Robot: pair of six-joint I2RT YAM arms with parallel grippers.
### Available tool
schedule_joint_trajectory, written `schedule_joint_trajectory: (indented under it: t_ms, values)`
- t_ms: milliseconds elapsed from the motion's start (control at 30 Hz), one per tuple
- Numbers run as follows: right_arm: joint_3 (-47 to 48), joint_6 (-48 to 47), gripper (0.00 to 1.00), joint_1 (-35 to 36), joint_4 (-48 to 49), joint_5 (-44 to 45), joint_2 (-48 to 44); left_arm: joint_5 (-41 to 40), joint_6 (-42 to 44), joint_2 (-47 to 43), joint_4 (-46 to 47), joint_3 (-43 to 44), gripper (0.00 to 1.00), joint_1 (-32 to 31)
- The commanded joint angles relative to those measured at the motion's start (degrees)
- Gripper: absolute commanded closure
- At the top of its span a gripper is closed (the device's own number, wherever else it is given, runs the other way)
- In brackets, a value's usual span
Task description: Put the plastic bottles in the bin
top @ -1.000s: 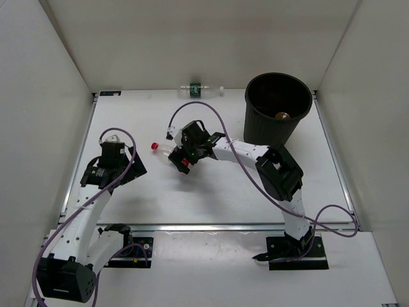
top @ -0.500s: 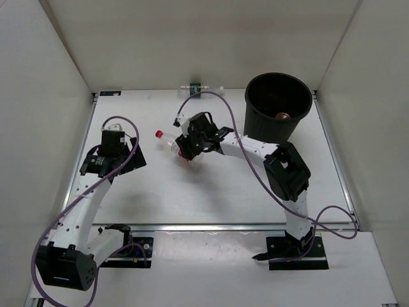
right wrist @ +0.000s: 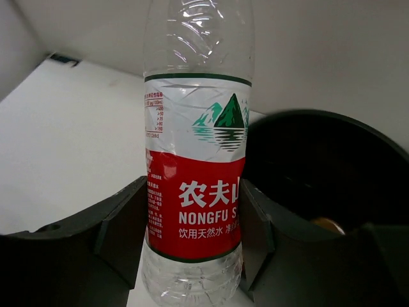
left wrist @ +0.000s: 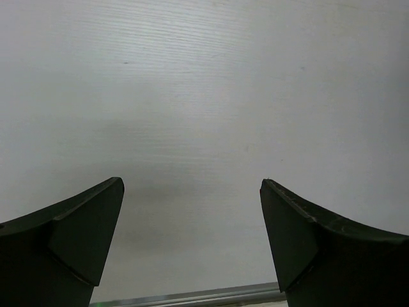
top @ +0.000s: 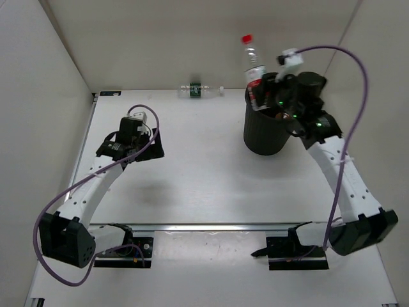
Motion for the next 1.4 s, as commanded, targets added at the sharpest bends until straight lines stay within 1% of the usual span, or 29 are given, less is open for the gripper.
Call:
schedule_joint_trajectory:
  t_ms: [0, 33, 133, 233, 300, 400, 433, 467, 500, 533, 567, 667, 767, 833, 867, 933, 1000, 1033, 1067, 1100, 1133, 1200, 1233, 1267, 1300, 1333, 1367]
  values:
    - [-5.29, 3.68, 0.60, -9.59, -2.06, -1.03, -4.02, 3.09, -0.32, 2.18, 3.96, 3.16, 0.01, -2.83]
    - [-6.26, 4.55, 0.60, -11.01, -1.63, -2.08, -4.74, 2.92, -0.50, 3.24, 4.49, 3.68, 0.01, -3.10]
    - [-10.39, 4.12, 0.57, -18.57, -0.74, -5.60, -5.71, 4.06, -1.55, 6.66, 6.86, 5.17, 0.01, -5.64]
    - [-10.76, 2.72, 0.54, -20.69, -1.79, -5.43, -2.74, 4.41, -2.43, 11.58, 8.18, 8.06, 0.01, -8.10]
    - [-10.67, 1.57, 0.48, -20.61, -2.15, -4.29, -1.49, 4.24, -3.13, 13.61, 8.01, 9.57, 0.01, -9.33]
    - [-9.96, 0.69, 0.24, -20.44, -1.71, -2.62, -0.52, 4.76, -4.19, 15.64, 8.97, 11.86, 0.02, -10.83]
    - [-9.70, 0.52, 0.21, -20.69, -1.28, -2.61, -0.61, 4.67, -4.45, 15.55, 9.15, 11.86, 0.01, -10.75]
    - [-9.61, 0.34, 0.15, -20.52, -0.40, -2.61, -1.31, 5.20, -4.63, 15.38, 9.32, 11.68, 0.02, -10.49]
    - [-9.61, 0.34, 0.12, -20.43, -0.65, -2.27, -1.32, 5.03, -4.89, 15.29, 9.50, 11.51, 0.01, -10.31]
    - [-9.00, 0.25, 0.03, -20.43, -0.22, -2.79, -1.84, 5.29, -4.81, 14.94, 9.50, 11.33, 0.01, -9.70]
    - [-8.56, 0.69, 0.01, -21.04, 0.04, -3.23, -1.93, 5.72, -4.11, 14.76, 9.59, 11.33, 0.02, -9.43]
    - [-6.80, 0.34, 0.01, -20.44, -1.00, -3.32, -3.07, 4.42, -1.21, 15.28, 7.75, 13.25, 0.01, -9.34]
    - [-7.15, 0.25, 0.01, -19.73, -1.10, -3.84, -5.00, 4.15, 3.96, 16.95, 6.51, 16.07, 0.01, -8.82]
    - [-7.68, 0.51, 0.01, -19.56, -1.45, -5.77, -6.32, 5.11, 9.67, 18.54, 6.77, 18.27, 0.02, -8.29]
    - [-7.68, 0.34, 0.01, -20.08, -2.14, -6.82, -7.02, 5.29, 14.22, 20.19, 7.56, 19.84, 0.01, -8.29]
    - [-6.98, 1.74, 0.01, -20.52, -2.85, -9.72, -7.73, 5.38, 25.90, 23.98, 7.22, 23.97, 0.01, -8.72]
    - [-6.72, 2.36, 0.00, -20.52, -3.99, -13.94, -8.43, 0.75, 31.29, 31.33, 5.11, 32.03, 0.01, -10.21]
    - [-7.32, 2.28, 0.00, -20.52, -4.17, -14.56, -8.61, 0.11, 33.32, 33.72, 1.71, 35.03, 0.01, -10.39]
    - [-6.98, 2.36, 0.01, -20.35, -4.43, -15.87, -9.13, 0.89, 34.38, 38.71, -2.15, 41.93, 0.01, -10.05]
    - [-7.06, 2.54, 0.00, -20.17, -4.35, -16.32, -9.31, 2.11, 35.87, 43.11, -3.32, 48.01, 0.02, -9.78]
    - [-7.41, 2.54, 0.01, -20.34, -4.35, -17.63, -9.92, 1.69, 36.50, 45.24, -4.20, 52.24, 0.01, -9.43]
    - [-9.25, 3.59, 0.01, -21.57, -2.95, -20.35, -11.42, 2.03, 39.39, 51.12, -2.11, 56.48, 0.01, -8.99]
    - [-10.22, 3.94, 0.01, -23.05, -2.25, -21.15, -12.12, 2.56, 41.32, 53.50, -1.93, 59.73, 0.01, -8.90]
    - [-10.32, 5.60, 0.00, -23.07, -2.15, -22.46, -12.30, 3.09, 43.34, 54.91, -1.84, 63.59, 0.01, -8.90]
    - [-10.84, 5.96, 0.01, -24.90, -2.33, -25.52, -12.65, 3.00, 44.40, 58.15, -2.88, 66.15, 0.01, -8.81]
    - [-11.19, 6.58, 0.01, -25.96, -1.63, -27.29, -12.39, 4.66, 46.15, 61.66, -3.33, 71.48, 0.01, -8.38]
    - [-11.20, 7.89, 0.01, -26.67, -1.28, -28.36, -12.13, 5.63, 47.39, 63.09, -3.24, 76.15, 0.02, -8.63]
